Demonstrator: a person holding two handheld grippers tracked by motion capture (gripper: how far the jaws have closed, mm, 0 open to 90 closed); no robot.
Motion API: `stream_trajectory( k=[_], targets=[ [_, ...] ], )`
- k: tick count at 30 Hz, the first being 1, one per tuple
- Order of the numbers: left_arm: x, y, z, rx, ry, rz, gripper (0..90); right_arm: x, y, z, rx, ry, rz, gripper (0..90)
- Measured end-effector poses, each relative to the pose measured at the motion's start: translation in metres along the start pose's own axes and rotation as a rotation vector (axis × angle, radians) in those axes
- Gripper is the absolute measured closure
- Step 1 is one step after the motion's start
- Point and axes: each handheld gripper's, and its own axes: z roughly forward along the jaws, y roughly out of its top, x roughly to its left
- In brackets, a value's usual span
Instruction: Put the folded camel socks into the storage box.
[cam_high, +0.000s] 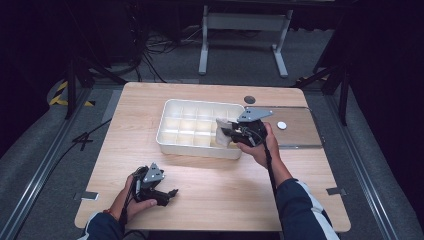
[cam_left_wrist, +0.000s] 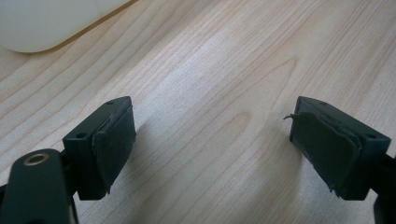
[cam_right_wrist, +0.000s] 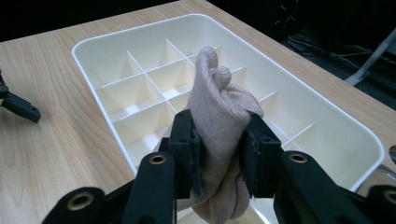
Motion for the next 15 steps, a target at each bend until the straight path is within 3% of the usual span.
stream_trajectory(
  k=[7,15],
  targets=[
    [0.000,0.000,0.000,0.000,-0.003,0.012,14.7,0.004,-0.003,0.024,0.052,-0.047,-0.021,68.9],
    [-0.001,0.000,0.000,0.000,-0.008,0.005,14.7,0.011,-0.010,0.039,0.102,-0.043,-0.045,68.5]
  ],
)
